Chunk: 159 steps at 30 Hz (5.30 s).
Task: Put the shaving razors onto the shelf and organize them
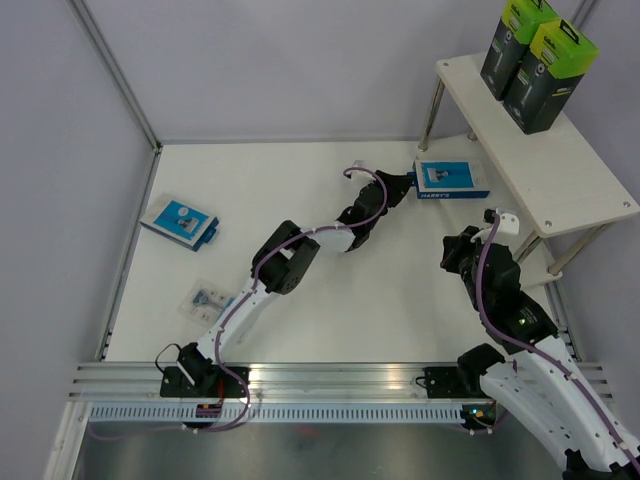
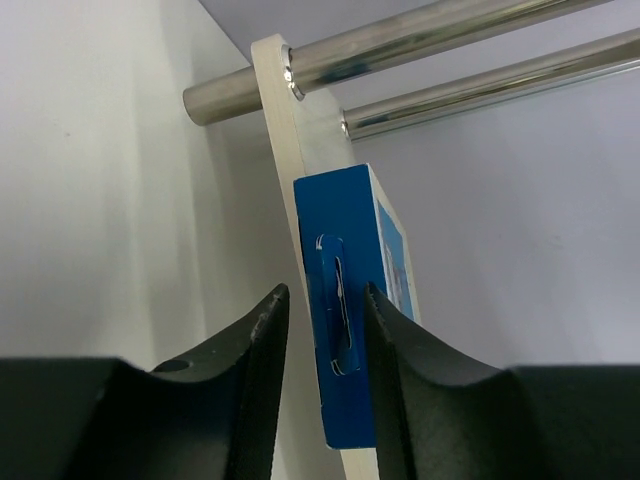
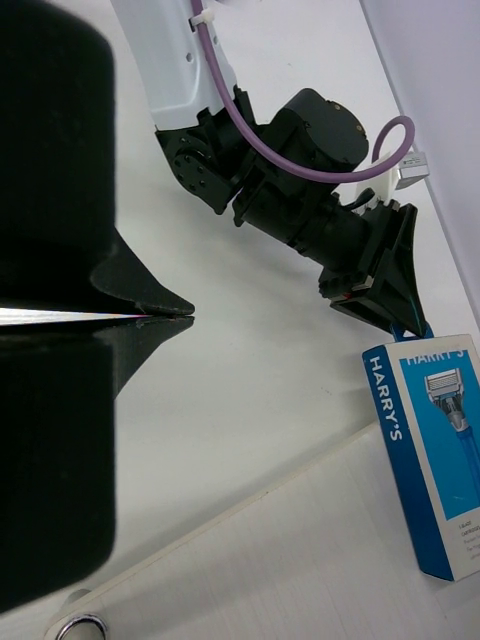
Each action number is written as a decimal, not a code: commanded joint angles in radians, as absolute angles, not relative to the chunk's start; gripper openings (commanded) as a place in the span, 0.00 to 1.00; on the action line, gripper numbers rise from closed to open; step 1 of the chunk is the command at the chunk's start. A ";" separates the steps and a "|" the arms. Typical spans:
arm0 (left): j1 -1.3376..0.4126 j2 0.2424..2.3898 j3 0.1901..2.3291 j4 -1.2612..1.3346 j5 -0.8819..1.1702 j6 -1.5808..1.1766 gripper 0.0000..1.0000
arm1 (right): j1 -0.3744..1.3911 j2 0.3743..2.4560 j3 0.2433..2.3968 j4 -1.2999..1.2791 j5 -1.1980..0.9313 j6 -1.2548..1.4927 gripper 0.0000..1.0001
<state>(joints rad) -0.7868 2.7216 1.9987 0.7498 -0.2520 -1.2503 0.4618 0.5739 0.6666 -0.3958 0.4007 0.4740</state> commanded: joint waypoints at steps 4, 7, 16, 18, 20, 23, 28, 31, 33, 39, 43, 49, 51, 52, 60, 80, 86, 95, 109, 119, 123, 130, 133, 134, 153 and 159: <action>-0.792 2.758 2.080 0.742 -0.224 -1.293 0.35 | 0.462 0.578 0.696 -0.364 0.413 0.459 0.04; -0.798 2.758 2.086 0.745 -0.225 -1.295 0.15 | 0.463 0.574 0.695 -0.367 0.419 0.457 0.04; -0.833 2.726 2.069 0.703 -0.350 -1.304 0.02 | 0.462 0.546 0.689 -0.379 0.433 0.460 0.04; -0.851 2.717 2.069 0.681 -0.448 -1.328 0.02 | 0.463 0.538 0.687 -0.379 0.437 0.462 0.04; -0.861 2.729 2.085 0.696 -0.512 -1.315 0.02 | 0.463 0.535 0.687 -0.383 0.439 0.463 0.04; -0.861 2.740 2.126 0.672 -0.583 -1.333 0.02 | 0.462 0.526 0.689 -0.393 0.448 0.462 0.04; -0.867 2.763 2.201 0.626 -0.664 -1.333 0.02 | 0.463 0.520 0.684 -0.391 0.454 0.460 0.04; -0.874 2.821 2.310 0.583 -0.703 -1.328 0.02 | 0.463 0.526 0.684 -0.385 0.457 0.456 0.04; -0.874 2.864 2.394 0.572 -0.690 -1.342 0.02 | 0.463 0.531 0.687 -0.388 0.462 0.453 0.04; -0.876 2.913 2.445 0.514 -0.670 -1.379 0.02 | 0.462 0.537 0.689 -0.388 0.479 0.446 0.04; -0.867 2.982 2.557 0.473 -0.567 -1.391 0.02 | 0.462 0.557 0.690 -0.376 0.477 0.445 0.04; -0.839 2.990 2.557 0.457 -0.437 -1.381 0.02 | 0.462 0.580 0.687 -0.364 0.468 0.448 0.04; -0.838 2.984 2.556 0.468 -0.437 -1.368 0.02 | 0.462 0.586 0.687 -0.359 0.463 0.451 0.04; -0.839 2.982 2.557 0.468 -0.439 -1.361 0.02 | 0.462 0.587 0.687 -0.359 0.462 0.451 0.04; -0.864 2.981 2.557 0.465 -0.475 -1.345 0.02 | 0.462 0.600 0.686 -0.344 0.462 0.469 0.04; -0.887 3.007 2.605 0.439 -0.552 -1.316 0.02 | 0.462 0.564 0.678 -0.364 0.477 0.482 0.04; -0.887 3.007 2.602 0.442 -0.630 -1.328 0.02 | 0.462 0.575 0.684 -0.364 0.471 0.483 0.04; -0.888 3.019 2.612 0.463 -0.692 -1.325 0.02 | 0.463 0.588 0.687 -0.364 0.469 0.491 0.04; -0.879 3.030 2.620 0.456 -0.618 -1.336 0.09 | 0.462 0.601 0.693 -0.353 0.457 0.497 0.04; -0.848 2.844 2.333 0.705 -0.532 -1.194 0.52 | 0.463 0.580 0.690 -0.367 0.443 0.509 0.04; -0.842 2.775 2.206 0.794 -0.514 -1.175 0.66 | 0.462 0.552 0.686 -0.377 0.440 0.517 0.04; -0.818 2.720 2.118 0.871 -0.433 -1.181 0.78 | 0.462 0.534 0.683 -0.380 0.425 0.538 0.04; -0.815 2.697 2.076 0.913 -0.417 -1.173 0.79 | 0.463 0.535 0.687 -0.379 0.410 0.535 0.04; -0.810 2.680 2.028 0.919 -0.407 -1.169 0.79 | 0.463 0.540 0.689 -0.374 0.403 0.528 0.04; -0.376 1.777 1.031 0.608 0.106 -0.841 0.82 | 0.463 0.980 0.727 0.095 0.055 0.511 0.68; -0.163 1.548 0.979 0.214 0.127 -0.701 0.91 | 0.520 1.189 0.787 0.256 0.003 0.538 0.84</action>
<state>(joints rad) -0.2516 1.6398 0.9897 0.4992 0.0589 -0.8257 0.4850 1.1255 0.7139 0.0887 0.0681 0.5186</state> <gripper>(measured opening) 0.903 0.825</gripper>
